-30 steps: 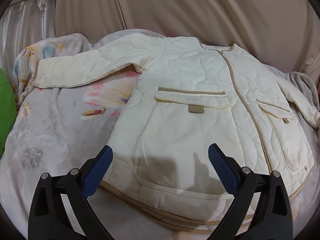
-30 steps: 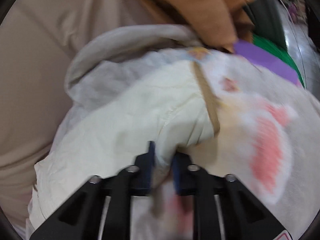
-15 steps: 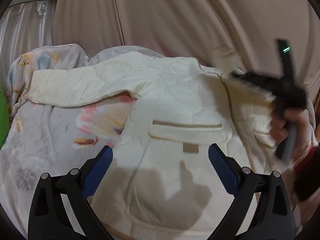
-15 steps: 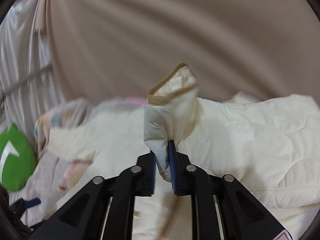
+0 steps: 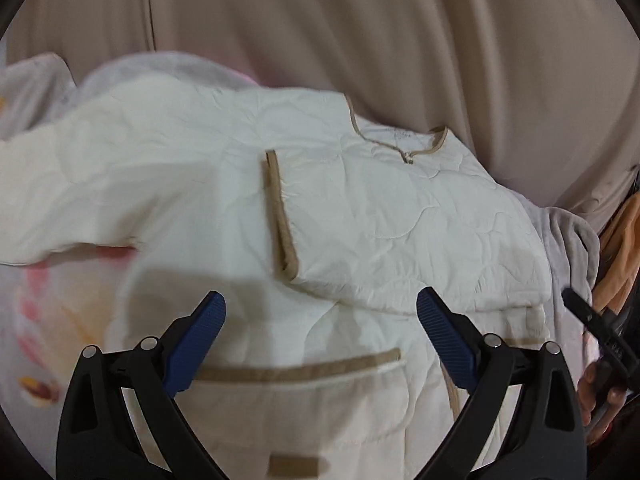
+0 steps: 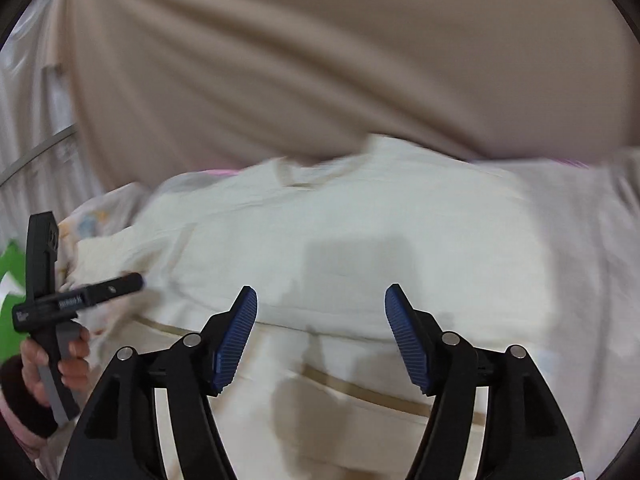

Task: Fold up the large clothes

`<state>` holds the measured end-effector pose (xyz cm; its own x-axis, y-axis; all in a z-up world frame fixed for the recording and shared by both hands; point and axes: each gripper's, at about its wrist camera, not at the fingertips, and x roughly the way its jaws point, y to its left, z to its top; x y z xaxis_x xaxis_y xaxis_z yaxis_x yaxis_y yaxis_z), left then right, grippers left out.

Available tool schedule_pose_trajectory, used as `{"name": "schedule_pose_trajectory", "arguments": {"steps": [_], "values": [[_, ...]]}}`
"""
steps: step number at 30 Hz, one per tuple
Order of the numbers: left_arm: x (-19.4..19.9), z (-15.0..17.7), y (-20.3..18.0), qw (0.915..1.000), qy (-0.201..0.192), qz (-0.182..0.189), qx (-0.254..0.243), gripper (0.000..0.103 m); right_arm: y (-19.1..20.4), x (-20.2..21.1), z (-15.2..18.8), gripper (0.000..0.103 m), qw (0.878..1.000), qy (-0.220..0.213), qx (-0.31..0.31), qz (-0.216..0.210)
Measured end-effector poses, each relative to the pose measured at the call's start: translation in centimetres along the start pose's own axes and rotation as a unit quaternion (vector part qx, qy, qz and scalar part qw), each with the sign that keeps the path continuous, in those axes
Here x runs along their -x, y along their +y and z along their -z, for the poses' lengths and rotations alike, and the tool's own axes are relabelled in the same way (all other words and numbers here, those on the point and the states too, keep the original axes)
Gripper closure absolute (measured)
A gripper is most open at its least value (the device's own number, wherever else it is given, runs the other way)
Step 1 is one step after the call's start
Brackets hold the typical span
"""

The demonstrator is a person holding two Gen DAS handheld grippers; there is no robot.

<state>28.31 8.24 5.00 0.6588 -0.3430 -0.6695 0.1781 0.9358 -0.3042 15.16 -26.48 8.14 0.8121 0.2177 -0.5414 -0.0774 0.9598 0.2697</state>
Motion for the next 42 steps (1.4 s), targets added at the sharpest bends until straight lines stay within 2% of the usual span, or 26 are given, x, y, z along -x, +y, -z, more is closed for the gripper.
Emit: {"name": "schedule_pose_trajectory", "arguments": {"steps": [3, 5, 6, 7, 8, 10, 11, 13, 15, 17, 19, 20, 22, 24, 25, 26, 27, 29, 34, 36, 37, 38, 39, 40, 41, 42], "values": [[-2.6, -0.7, 0.1, 0.9998, 0.016, -0.005, 0.007, 0.030, -6.5, -0.2, 1.1, 0.036, 0.994, 0.026, -0.106, 0.026], [-3.6, -1.0, 0.1, 0.9996, 0.026, -0.005, 0.005, 0.061, -9.4, -0.9, 1.6, 0.036, 0.985, 0.035, -0.165, 0.019], [-3.9, -1.3, 0.0, 0.9996, 0.025, -0.012, 0.006, 0.069, -10.4, -1.5, 1.7, 0.036, 0.981, 0.040, -0.188, 0.011], [-3.9, -1.7, 0.0, 0.9996, 0.019, -0.018, 0.005, 0.084, -11.1, -2.1, 1.6, 0.039, 0.977, 0.043, -0.209, 0.002], [-3.7, -2.1, 0.1, 0.9997, 0.012, -0.020, 0.000, 0.094, -11.6, -2.6, 1.2, 0.054, 0.973, 0.043, -0.227, -0.008], [-2.4, -3.5, -0.3, 0.9993, -0.022, -0.025, -0.015, 0.095, -10.9, -2.8, 0.0, 0.076, 0.974, 0.024, -0.225, -0.005], [-1.6, -4.1, -0.6, 0.9983, -0.041, -0.029, -0.028, 0.095, -9.8, -2.0, -1.0, 0.094, 0.979, -0.006, -0.203, -0.014], [-0.2, -4.9, -0.8, 0.9958, -0.073, -0.035, -0.042, 0.095, -7.6, 0.5, -2.2, 0.095, 0.983, -0.072, -0.164, -0.031], [-0.6, -5.1, -0.8, 0.9942, -0.080, -0.051, -0.050, 0.095, -6.7, 1.5, -2.2, 0.095, 0.985, -0.098, -0.138, -0.026], [-3.5, -4.3, -0.1, 0.9945, -0.045, -0.073, -0.060, 0.095, -7.2, -0.8, -1.7, 0.095, 0.991, -0.054, -0.123, 0.017], [-7.0, -2.8, 1.2, 0.9947, 0.014, -0.082, -0.061, 0.093, -8.5, -4.8, -0.5, 0.095, 0.990, 0.033, -0.121, 0.061], [-7.5, -2.3, 1.6, 0.9952, 0.015, -0.078, -0.057, 0.093, -9.4, -5.4, 0.4, 0.095, 0.988, 0.049, -0.138, 0.047], [-6.1, -2.4, 2.2, 0.9977, -0.002, -0.057, -0.037, 0.089, -9.5, -3.6, 0.2, 0.088, 0.987, 0.036, -0.150, 0.041], [-3.4, -2.5, 3.3, 0.9995, -0.004, -0.031, -0.008, 0.062, -8.5, -0.3, 0.2, 0.075, 0.991, 0.019, -0.126, 0.049], [-1.7, -2.1, 3.9, 0.9997, -0.013, -0.019, 0.000, 0.040, -8.1, 1.5, 0.6, 0.068, 0.993, 0.017, -0.108, 0.043], [0.0, -1.6, 4.7, 0.9997, -0.021, -0.013, 0.004, 0.023, -7.6, 3.2, 1.2, 0.055, 0.995, 0.020, -0.087, 0.040], [1.9, -0.7, 5.6, 0.9996, -0.026, -0.012, 0.006, 0.018, -7.0, 4.8, 2.3, 0.045, 0.997, 0.027, -0.065, 0.042], [4.7, 1.6, 7.6, 0.9997, -0.019, -0.017, 0.005, 0.014, -6.4, 7.3, 5.1, 0.039, 0.997, 0.055, -0.035, 0.043], [7.9, 10.0, 12.9, 0.9963, 0.058, -0.035, 0.052, 0.016, -5.5, 11.5, 12.8, 0.033, 0.992, 0.117, -0.029, 0.035], [8.8, 12.0, 12.9, 0.9973, 0.045, -0.035, 0.047, 0.023, -5.8, 11.9, 15.2, 0.032, 0.990, 0.127, -0.051, 0.029], [9.2, 12.4, 12.3, 0.9979, 0.043, -0.040, 0.029, 0.034, -6.0, 11.9, 15.9, 0.032, 0.990, 0.125, -0.065, 0.021], [9.4, 12.6, 11.7, 0.9983, 0.050, -0.027, 0.017, 0.056, -5.9, 12.0, 16.1, 0.036, 0.991, 0.111, -0.071, 0.028], [9.3, 12.5, 10.8, 0.9981, 0.059, -0.009, 0.012, 0.067, -5.4, 12.1, 16.4, 0.062, 0.991, 0.111, -0.067, 0.026], [9.4, 12.4, 10.0, 0.9981, 0.057, -0.021, 0.008, 0.079, -5.3, 12.0, 16.1, 0.082, 0.991, 0.115, -0.070, 0.012], [9.7, 12.2, 9.4, 0.9982, 0.052, -0.030, -0.001, 0.091, -5.3, 12.2, 15.7, 0.094, 0.990, 0.116, -0.084, 0.004], [10.2, 12.1, 8.5, 0.9982, 0.046, -0.036, -0.015, 0.092, -5.1, 12.9, 15.4, 0.095, 0.990, 0.110, -0.091, 0.005]]}}
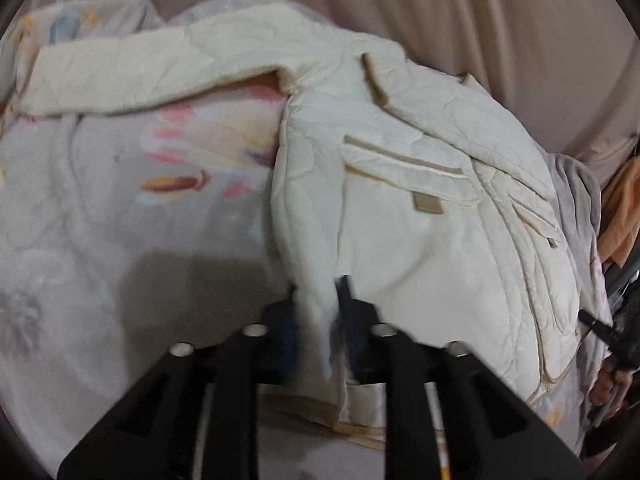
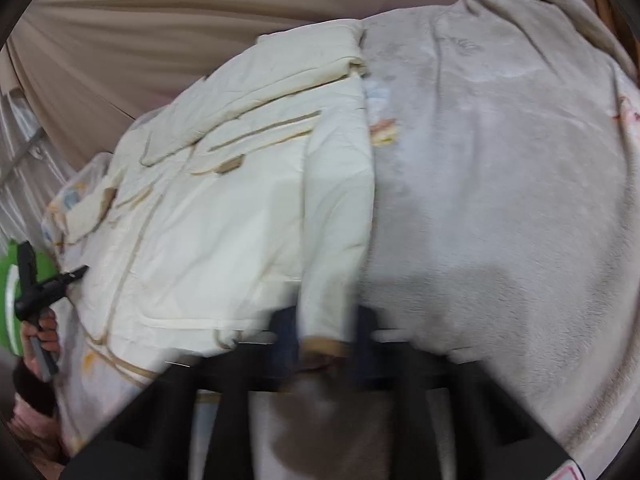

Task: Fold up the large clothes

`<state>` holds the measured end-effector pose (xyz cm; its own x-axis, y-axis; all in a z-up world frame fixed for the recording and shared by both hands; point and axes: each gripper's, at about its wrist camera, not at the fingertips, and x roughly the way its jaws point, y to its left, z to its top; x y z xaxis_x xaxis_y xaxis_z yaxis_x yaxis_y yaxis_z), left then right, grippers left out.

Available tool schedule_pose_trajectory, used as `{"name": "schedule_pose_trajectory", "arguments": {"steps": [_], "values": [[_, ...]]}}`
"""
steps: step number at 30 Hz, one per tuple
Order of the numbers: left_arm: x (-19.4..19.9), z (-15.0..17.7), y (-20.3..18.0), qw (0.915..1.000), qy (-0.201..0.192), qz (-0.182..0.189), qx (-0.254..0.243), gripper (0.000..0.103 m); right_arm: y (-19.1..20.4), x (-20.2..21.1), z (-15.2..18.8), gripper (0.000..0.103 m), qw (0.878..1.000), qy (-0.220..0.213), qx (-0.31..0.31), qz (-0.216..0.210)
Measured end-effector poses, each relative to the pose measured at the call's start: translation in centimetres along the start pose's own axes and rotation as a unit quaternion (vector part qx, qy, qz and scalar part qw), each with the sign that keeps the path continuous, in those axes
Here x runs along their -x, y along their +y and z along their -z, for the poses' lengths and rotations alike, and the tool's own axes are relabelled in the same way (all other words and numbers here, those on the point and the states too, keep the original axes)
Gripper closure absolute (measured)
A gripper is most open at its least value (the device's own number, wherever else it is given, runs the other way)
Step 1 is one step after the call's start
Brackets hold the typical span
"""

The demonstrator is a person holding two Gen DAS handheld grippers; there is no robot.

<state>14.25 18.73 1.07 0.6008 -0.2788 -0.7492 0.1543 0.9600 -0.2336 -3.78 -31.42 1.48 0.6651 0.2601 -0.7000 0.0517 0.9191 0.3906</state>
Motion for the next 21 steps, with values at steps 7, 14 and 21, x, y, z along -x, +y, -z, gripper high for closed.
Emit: {"name": "schedule_pose_trajectory", "arguments": {"steps": [7, 14, 21], "values": [[8.1, 4.0, 0.3, 0.9995, 0.010, 0.011, -0.029, 0.095, 2.6, 8.9, 3.4, 0.097, 0.998, -0.044, 0.038, -0.009], [11.0, 13.6, 2.2, 0.9959, 0.087, 0.021, 0.012, 0.091, 0.2, 11.4, 13.0, 0.093, 0.995, 0.077, 0.046, 0.050], [18.3, 6.8, 1.7, 0.9976, -0.058, 0.034, 0.015, 0.075, 0.0, 15.8, 8.5, 0.052, 0.995, -0.033, 0.042, 0.090]]}}
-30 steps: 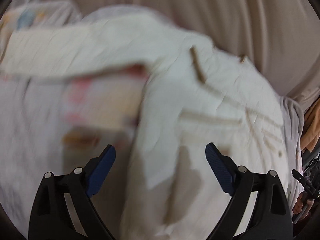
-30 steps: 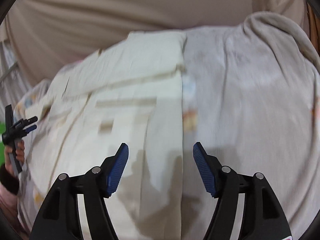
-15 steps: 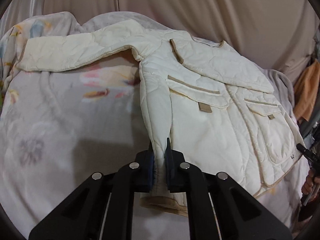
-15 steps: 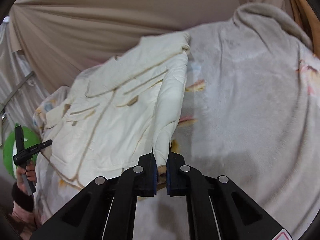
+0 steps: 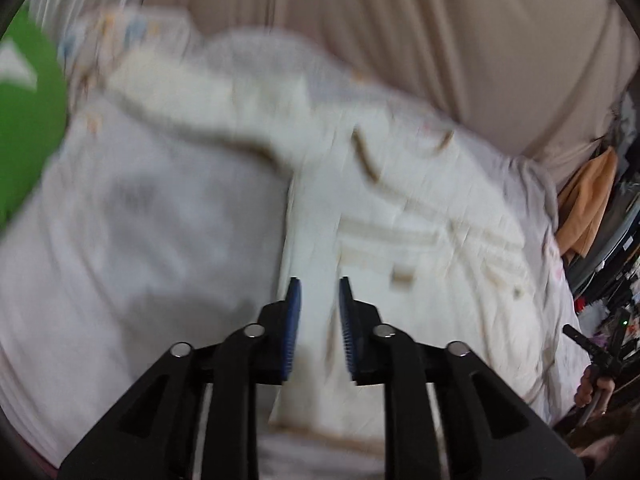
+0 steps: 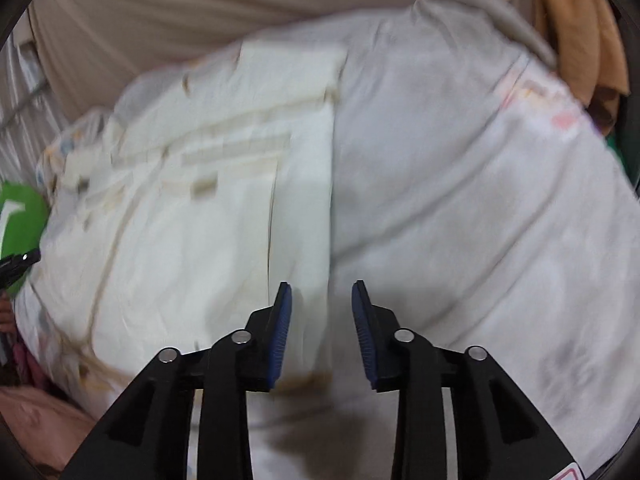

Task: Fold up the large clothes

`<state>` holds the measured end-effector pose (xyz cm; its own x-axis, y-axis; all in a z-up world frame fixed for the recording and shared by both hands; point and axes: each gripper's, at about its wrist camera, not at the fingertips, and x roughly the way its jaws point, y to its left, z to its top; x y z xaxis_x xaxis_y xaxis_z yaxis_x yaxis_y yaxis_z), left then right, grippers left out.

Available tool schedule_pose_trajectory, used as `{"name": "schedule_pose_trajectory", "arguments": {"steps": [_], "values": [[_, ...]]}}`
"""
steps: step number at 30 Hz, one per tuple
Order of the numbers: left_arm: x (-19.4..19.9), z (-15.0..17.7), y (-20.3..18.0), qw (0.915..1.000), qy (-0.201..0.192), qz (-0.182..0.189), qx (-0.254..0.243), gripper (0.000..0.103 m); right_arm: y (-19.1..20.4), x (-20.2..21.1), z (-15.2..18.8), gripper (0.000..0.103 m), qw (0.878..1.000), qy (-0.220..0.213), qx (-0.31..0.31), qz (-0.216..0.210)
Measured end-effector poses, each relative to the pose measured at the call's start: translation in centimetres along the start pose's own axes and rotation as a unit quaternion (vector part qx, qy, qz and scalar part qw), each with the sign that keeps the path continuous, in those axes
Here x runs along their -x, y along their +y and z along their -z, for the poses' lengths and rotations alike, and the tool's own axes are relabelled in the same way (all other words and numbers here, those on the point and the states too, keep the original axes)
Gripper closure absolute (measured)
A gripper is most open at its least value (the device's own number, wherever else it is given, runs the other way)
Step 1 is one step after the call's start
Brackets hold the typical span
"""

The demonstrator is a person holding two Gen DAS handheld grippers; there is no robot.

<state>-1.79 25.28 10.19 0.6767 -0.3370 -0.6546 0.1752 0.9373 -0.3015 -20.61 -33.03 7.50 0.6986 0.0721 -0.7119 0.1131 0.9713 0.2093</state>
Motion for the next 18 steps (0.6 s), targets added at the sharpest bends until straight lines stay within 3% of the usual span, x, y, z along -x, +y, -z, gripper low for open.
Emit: {"name": "schedule_pose_trajectory", "arguments": {"steps": [2, 5, 9, 14, 15, 16, 17, 18], "values": [[0.3, -3.0, -1.6, 0.9986, -0.045, 0.006, -0.025, 0.054, 0.0, 0.5, -3.0, 0.044, 0.998, -0.052, -0.012, -0.013], [-3.3, -7.1, -4.8, 0.9958, -0.064, 0.028, -0.060, 0.049, 1.2, -1.9, -6.9, 0.041, 0.995, -0.087, -0.005, -0.040], [-14.0, -10.6, -7.6, 0.9968, -0.001, 0.030, -0.074, 0.043, 2.5, -8.9, -11.9, 0.038, 0.996, -0.074, -0.015, -0.040], [-24.6, -10.7, -7.6, 0.9966, 0.053, -0.003, -0.062, 0.046, 0.9, -17.7, -15.7, 0.038, 0.997, -0.030, -0.068, -0.023], [-26.2, -10.6, -7.5, 0.9960, 0.067, 0.000, -0.059, 0.049, 0.5, -19.4, -16.0, 0.042, 0.996, -0.018, -0.080, -0.017], [-27.3, -10.5, -7.4, 0.9952, 0.079, 0.002, -0.057, 0.064, 0.5, -20.5, -16.0, 0.052, 0.996, -0.004, -0.083, -0.019], [-27.8, -10.3, -7.3, 0.9947, 0.084, 0.000, -0.059, 0.079, 0.9, -21.4, -16.0, 0.085, 0.997, 0.015, -0.074, -0.031], [-27.7, -10.3, -7.3, 0.9949, 0.079, -0.005, -0.062, 0.090, 1.5, -21.1, -16.0, 0.091, 0.998, 0.007, -0.059, -0.029]]}}
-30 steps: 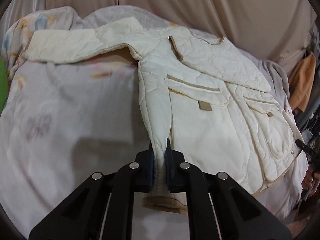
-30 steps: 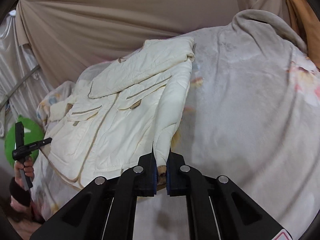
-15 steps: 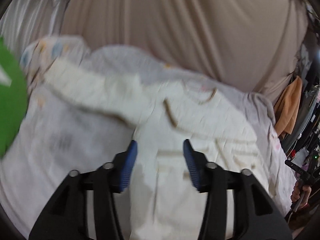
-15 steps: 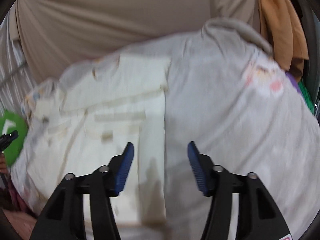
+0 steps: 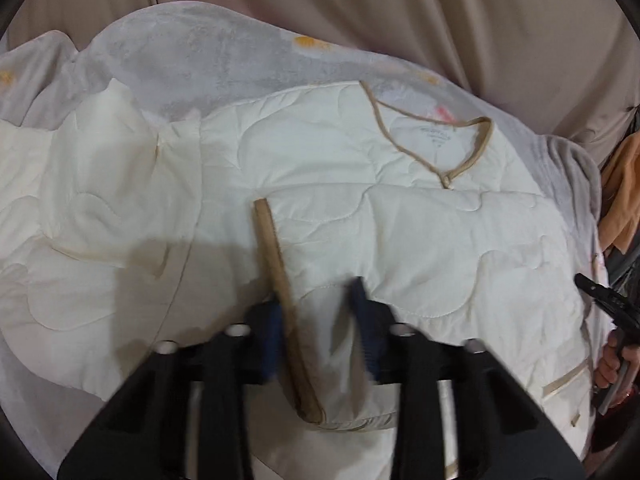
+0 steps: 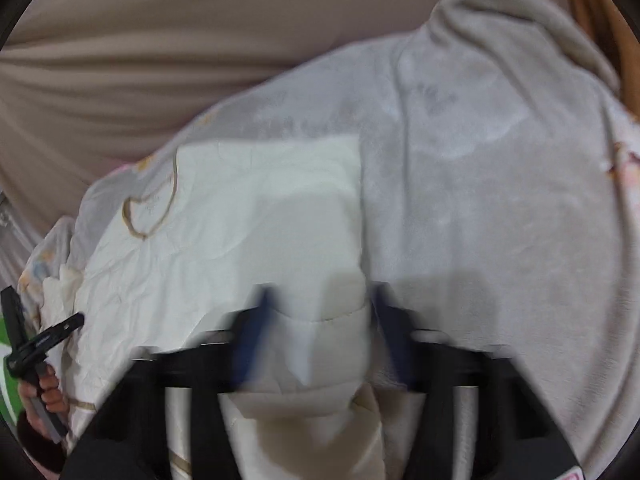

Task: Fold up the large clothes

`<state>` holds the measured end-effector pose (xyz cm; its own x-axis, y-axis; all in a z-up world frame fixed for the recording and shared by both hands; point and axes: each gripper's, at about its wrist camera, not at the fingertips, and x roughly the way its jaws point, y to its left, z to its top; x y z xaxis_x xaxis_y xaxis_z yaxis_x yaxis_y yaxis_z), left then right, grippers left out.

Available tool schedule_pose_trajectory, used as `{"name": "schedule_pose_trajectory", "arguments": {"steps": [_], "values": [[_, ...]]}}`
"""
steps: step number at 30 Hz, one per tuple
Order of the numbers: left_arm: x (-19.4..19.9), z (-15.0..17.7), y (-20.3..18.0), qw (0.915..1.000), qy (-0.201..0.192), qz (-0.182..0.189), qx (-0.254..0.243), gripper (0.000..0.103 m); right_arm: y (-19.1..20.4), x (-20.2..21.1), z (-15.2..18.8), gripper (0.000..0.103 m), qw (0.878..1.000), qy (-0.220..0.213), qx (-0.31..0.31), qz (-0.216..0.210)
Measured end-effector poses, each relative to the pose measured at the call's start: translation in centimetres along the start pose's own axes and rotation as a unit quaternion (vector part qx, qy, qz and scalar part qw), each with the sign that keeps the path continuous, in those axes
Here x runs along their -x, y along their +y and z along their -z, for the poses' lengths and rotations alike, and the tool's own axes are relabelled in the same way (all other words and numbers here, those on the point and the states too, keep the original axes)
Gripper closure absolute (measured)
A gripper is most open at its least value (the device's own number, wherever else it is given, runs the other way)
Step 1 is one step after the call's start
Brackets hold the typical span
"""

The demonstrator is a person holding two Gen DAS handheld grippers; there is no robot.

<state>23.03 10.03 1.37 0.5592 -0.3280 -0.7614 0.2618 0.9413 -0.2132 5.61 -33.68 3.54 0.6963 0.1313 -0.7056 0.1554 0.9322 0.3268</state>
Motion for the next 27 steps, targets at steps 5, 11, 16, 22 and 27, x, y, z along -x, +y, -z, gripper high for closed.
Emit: {"name": "schedule_pose_trajectory", "arguments": {"steps": [5, 11, 16, 22, 27], "values": [[2.7, 0.6, 0.6, 0.9990, -0.026, 0.034, -0.013, 0.099, 0.7, 6.4, 0.9, 0.097, 0.993, -0.104, 0.030, -0.042], [0.3, 2.0, -0.1, 0.9988, -0.006, 0.008, -0.048, 0.099, -0.9, -0.1, 2.7, 0.095, 0.998, -0.003, 0.037, 0.044], [5.9, -0.1, -0.8, 0.9959, -0.067, -0.006, -0.061, 0.095, 1.3, 4.9, 0.0, 0.081, 0.995, -0.067, 0.043, 0.060], [7.0, -3.4, -4.6, 0.9909, -0.115, -0.005, -0.070, 0.095, 10.3, 2.7, -3.3, 0.081, 0.989, -0.074, 0.120, -0.051], [-1.1, -2.9, -7.7, 0.9928, -0.041, -0.042, -0.104, 0.094, 17.0, -6.0, -1.2, 0.086, 0.977, 0.006, 0.201, -0.075]]}}
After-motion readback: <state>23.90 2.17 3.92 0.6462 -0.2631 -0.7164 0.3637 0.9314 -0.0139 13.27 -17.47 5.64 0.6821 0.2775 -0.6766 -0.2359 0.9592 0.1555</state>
